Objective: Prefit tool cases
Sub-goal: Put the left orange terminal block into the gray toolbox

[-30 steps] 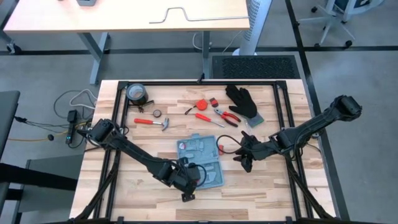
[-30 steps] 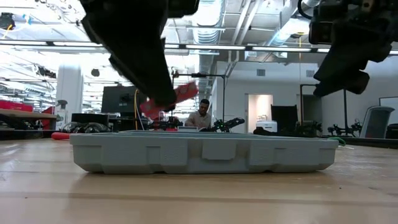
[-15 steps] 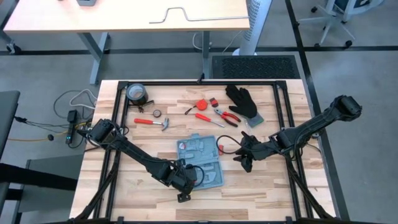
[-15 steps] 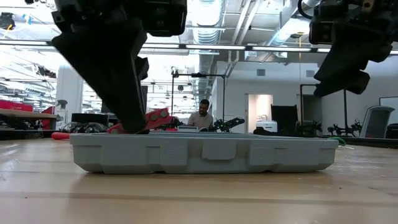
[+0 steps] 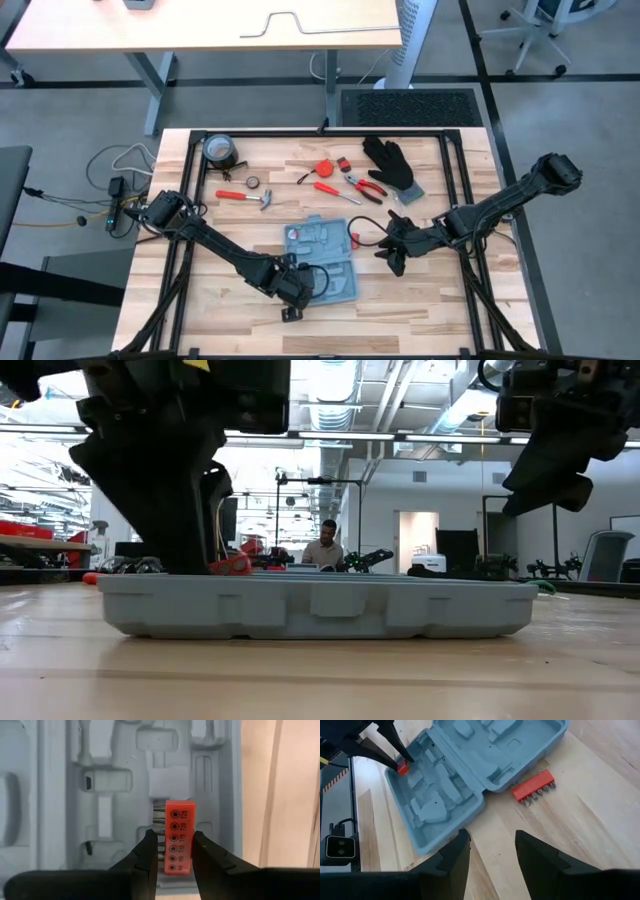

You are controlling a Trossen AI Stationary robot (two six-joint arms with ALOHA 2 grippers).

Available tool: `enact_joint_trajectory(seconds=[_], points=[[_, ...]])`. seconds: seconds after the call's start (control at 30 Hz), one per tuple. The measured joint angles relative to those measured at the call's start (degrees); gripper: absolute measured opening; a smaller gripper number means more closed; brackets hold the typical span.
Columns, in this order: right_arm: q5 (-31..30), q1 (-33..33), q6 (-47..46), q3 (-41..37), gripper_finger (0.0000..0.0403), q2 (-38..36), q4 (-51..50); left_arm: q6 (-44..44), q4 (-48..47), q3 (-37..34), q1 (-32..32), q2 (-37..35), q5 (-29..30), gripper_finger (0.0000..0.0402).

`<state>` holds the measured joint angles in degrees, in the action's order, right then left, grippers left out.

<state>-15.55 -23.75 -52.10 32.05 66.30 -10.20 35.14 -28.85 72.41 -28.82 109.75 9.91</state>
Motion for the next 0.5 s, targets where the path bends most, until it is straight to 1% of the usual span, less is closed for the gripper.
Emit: enact_joint_trajectory(seconds=[0.27, 0.5], points=[[0.0, 0.7, 0.0, 0.0, 0.0166, 0.0, 0.0, 0.5, 2.4, -0.5, 0.0, 0.0, 1.0, 0.0083], [0.0, 1.8, 0.0, 0.0, 0.0166, 0.0, 0.0, 0.5, 2.4, -0.5, 0.0, 0.0, 0.7, 0.0083]])
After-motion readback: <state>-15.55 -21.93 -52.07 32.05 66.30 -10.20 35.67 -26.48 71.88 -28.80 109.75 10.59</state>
